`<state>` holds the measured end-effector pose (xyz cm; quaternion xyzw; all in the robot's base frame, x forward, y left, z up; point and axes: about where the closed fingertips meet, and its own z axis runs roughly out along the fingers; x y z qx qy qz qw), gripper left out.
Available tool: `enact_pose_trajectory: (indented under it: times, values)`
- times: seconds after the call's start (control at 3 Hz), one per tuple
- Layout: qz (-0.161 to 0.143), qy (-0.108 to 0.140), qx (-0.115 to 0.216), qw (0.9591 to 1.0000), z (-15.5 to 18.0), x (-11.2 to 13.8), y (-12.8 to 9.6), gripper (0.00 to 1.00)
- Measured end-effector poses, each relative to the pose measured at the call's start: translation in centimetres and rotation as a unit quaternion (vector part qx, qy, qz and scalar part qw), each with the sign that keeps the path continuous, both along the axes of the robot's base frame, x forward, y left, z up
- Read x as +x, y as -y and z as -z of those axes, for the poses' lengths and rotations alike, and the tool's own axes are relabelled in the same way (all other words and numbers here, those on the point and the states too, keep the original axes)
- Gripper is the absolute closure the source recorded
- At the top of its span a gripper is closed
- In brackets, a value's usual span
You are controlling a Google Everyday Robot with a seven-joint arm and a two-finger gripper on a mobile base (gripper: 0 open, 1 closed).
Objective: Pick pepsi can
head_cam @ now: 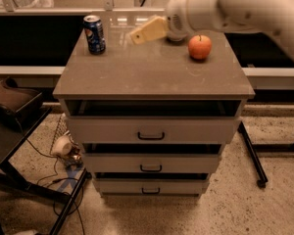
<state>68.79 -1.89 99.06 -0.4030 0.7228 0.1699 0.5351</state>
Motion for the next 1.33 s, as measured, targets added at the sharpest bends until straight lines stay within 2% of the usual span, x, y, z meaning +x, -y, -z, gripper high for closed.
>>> enact_pose_trajectory:
  times: [0.33, 0.67, 1.0, 1.33]
  values:
    - [0.030, 0.007, 0.028, 0.9991, 3.0, 7.7, -3.7, 0.00]
    - [0.042, 0.019, 0.072, 0.9964, 5.0, 13.4, -6.5, 0.00]
    - [0.021, 0.037, 0.133, 0.9902, 5.9, 17.1, -11.4, 0.00]
    - [-0.006, 0.044, 0.174, 0.9837, 5.5, 17.5, -15.0, 0.00]
